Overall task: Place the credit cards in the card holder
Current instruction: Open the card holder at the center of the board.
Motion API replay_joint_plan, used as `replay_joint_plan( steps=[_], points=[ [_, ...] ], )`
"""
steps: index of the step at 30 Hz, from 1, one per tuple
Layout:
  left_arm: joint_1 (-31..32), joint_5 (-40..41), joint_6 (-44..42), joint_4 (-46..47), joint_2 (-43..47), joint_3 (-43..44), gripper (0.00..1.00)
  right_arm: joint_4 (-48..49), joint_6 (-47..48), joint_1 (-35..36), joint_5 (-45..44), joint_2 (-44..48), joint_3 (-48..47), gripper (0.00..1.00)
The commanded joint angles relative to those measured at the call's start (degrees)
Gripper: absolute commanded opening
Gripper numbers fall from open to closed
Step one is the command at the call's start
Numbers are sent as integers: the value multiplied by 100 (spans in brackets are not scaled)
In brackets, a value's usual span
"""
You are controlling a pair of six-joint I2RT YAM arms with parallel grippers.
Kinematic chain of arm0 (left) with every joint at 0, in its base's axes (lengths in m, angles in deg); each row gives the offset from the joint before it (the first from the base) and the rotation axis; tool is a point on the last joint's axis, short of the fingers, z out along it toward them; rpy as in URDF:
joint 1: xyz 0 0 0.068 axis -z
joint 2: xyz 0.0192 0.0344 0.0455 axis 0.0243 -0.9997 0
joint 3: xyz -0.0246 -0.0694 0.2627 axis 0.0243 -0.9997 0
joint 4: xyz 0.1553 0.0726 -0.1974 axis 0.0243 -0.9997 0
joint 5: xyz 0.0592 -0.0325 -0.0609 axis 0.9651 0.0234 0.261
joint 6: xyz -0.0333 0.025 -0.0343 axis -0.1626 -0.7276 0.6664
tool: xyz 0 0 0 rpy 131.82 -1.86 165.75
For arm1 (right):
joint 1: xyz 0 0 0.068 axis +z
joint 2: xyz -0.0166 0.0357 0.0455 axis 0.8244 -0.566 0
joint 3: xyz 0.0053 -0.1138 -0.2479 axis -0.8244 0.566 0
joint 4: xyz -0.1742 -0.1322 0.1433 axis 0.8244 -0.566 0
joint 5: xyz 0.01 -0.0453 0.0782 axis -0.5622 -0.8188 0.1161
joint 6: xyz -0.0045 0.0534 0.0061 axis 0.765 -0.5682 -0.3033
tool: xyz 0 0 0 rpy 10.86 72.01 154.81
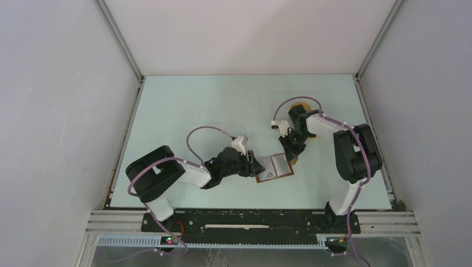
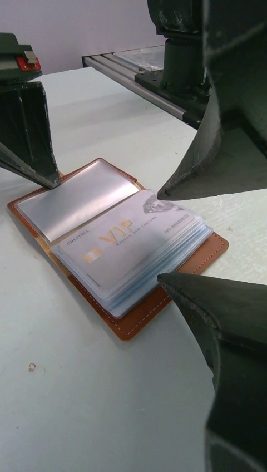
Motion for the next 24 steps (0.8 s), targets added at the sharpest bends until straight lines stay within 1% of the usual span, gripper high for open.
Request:
replay_joint_plan(
  steps=[1, 10, 18, 24],
  points=[
    [29, -103, 130, 364, -135, 144, 55, 61, 11, 61, -49, 76, -113, 14],
    [29, -129, 168, 453, -117, 108, 52, 51, 21, 69, -40, 78, -108, 14],
    [29, 80, 99, 278, 268, -103, 53, 51, 21, 71, -31, 77, -115, 14],
    [42, 40, 115, 251, 295, -88, 53, 56, 17, 70, -31, 76, -112, 14]
  ],
)
